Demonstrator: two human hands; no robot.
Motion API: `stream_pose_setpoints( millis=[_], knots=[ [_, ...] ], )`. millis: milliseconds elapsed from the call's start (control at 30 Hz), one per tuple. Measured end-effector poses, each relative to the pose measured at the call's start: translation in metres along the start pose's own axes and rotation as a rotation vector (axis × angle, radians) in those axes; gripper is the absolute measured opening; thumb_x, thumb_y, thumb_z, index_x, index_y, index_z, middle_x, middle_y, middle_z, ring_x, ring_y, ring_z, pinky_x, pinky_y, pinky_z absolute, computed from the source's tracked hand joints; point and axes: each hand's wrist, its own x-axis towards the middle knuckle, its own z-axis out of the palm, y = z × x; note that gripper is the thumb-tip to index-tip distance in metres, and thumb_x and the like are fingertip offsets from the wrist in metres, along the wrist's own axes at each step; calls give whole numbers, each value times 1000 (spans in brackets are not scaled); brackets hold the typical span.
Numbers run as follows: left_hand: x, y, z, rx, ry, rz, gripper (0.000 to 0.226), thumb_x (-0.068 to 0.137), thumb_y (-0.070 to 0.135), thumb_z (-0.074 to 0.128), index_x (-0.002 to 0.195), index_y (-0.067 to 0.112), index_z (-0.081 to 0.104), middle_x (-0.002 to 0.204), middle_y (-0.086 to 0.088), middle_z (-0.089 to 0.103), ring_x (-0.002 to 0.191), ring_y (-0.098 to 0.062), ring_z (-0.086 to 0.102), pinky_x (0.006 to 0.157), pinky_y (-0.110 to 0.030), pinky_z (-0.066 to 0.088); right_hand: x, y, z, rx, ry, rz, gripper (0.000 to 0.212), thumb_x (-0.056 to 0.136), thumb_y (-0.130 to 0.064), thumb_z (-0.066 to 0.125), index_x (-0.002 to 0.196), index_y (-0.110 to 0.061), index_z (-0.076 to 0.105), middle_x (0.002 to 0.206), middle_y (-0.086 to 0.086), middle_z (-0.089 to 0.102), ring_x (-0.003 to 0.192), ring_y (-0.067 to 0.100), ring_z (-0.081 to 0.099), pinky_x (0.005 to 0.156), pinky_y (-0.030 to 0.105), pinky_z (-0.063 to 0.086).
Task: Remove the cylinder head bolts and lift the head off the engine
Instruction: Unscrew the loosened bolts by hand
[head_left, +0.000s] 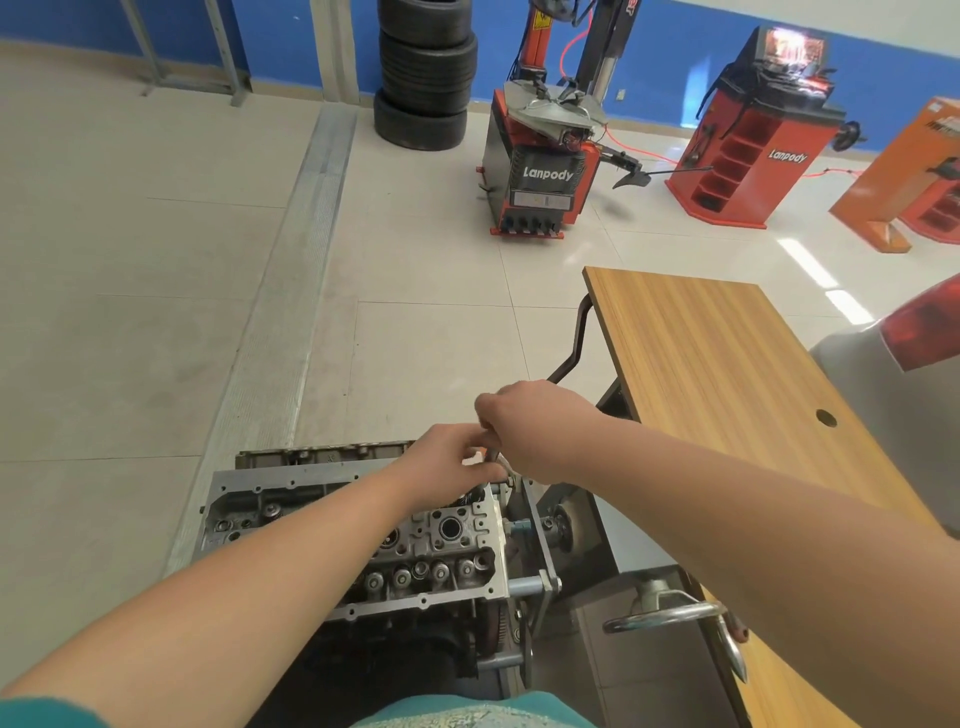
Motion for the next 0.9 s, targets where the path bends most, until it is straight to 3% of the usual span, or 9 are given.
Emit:
stream_pose_setpoints(
  millis=[100,233,367,467,533,633,767,833,900],
  knots=[
    [-1,-3,-3,62,-17,-9,6,99,24,70,96,29,73,88,6,80,85,-15,76,86,-38,62,-7,7,0,93,43,-152,19,96,-10,61,112,-20,64,102,-1,57,85,24,59,64,33,48],
    [1,-1,-5,44,95,-42,17,76,35,92,87,33,79,78,11,79,72,-3,73,67,-21,54,-2,5,1,50,89,102,36,103,-54,50,114,-21,61,92,-1,65,78,24,63,63,36,50],
    [2,1,0,26,99,9,19,82,33,90,84,42,73,88,20,77,84,6,70,74,-10,49,-2,1,3,24,34,15,10,101,-22,58,108,-17,56,89,2,58,69,21,52,55,34,40],
    [-1,-1,1,5,29,2,30,96,28,74,81,53,70,86,17,78,85,1,74,77,-21,54,-7,9,1,83,4,-102,28,94,-8,61,118,-23,59,98,-1,56,83,24,59,57,31,39],
    [-4,1,0,43,60,15,15,93,40,72,79,46,71,78,11,77,69,-4,71,69,-25,53,-9,6,-1,86,58,-60,23,100,-29,60,122,-27,59,102,-3,61,90,25,63,62,33,44],
    [-5,7,1,52,107,48,13,78,48,81,77,59,74,74,16,76,64,-3,69,64,-24,54,-2,2,5,40,66,121,38,103,-52,49,114,-18,60,90,2,65,75,26,62,58,33,44],
    [-4,8,4,36,111,46,13,76,54,78,83,44,73,85,10,77,87,-10,72,82,-35,58,-3,1,7,46,41,21,8,101,-18,57,108,-15,59,86,0,52,74,23,56,52,31,34],
    [-4,3,5,78,36,28,2,95,36,70,95,35,68,95,8,76,99,-13,72,91,-41,58,-9,9,6,98,15,-123,24,90,0,59,107,-17,63,99,0,54,84,23,56,57,29,35],
    [-4,-2,2,120,25,24,8,97,30,66,92,35,69,87,7,78,87,-12,74,87,-42,61,-13,12,6,221,61,-168,23,93,-6,61,109,-22,64,108,-1,58,90,23,59,67,32,45]
  ],
)
